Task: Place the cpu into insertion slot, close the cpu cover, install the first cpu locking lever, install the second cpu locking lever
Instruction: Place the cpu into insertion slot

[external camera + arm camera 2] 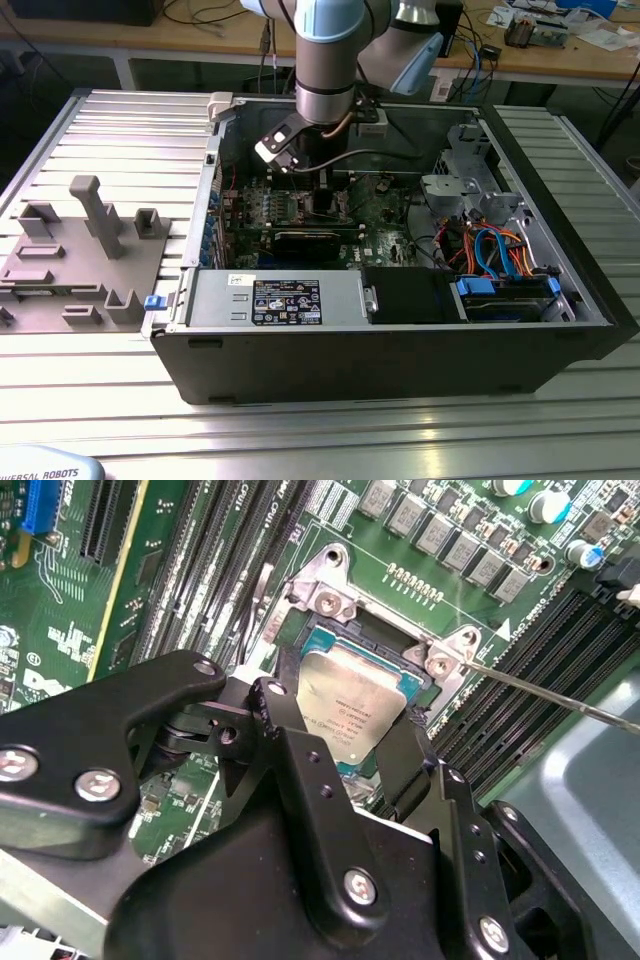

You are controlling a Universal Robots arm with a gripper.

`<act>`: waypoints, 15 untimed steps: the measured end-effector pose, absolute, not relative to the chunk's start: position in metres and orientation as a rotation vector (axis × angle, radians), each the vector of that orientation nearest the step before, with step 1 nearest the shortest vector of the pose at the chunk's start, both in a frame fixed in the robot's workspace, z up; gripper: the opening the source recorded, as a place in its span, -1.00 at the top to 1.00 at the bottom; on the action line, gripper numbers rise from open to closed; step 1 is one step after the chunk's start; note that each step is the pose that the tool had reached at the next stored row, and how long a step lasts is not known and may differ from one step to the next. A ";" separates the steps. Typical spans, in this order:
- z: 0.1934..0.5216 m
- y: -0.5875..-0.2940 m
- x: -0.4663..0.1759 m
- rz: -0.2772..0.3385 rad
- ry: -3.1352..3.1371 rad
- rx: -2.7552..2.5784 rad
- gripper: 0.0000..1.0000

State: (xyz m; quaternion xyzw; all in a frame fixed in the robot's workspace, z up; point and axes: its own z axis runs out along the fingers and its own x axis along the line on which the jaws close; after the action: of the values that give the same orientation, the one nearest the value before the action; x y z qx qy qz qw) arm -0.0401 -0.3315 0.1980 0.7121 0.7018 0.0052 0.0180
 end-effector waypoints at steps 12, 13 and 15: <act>0.198 -0.331 -0.040 0.016 2.174 2.218 -0.08; 0.198 -0.331 -0.040 0.016 2.175 2.217 -0.08; 0.198 -0.331 -0.040 0.018 2.176 2.217 -0.08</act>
State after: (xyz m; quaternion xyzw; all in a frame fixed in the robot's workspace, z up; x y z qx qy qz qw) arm -0.0402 -0.3314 0.1979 0.7136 0.7004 0.0057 0.0174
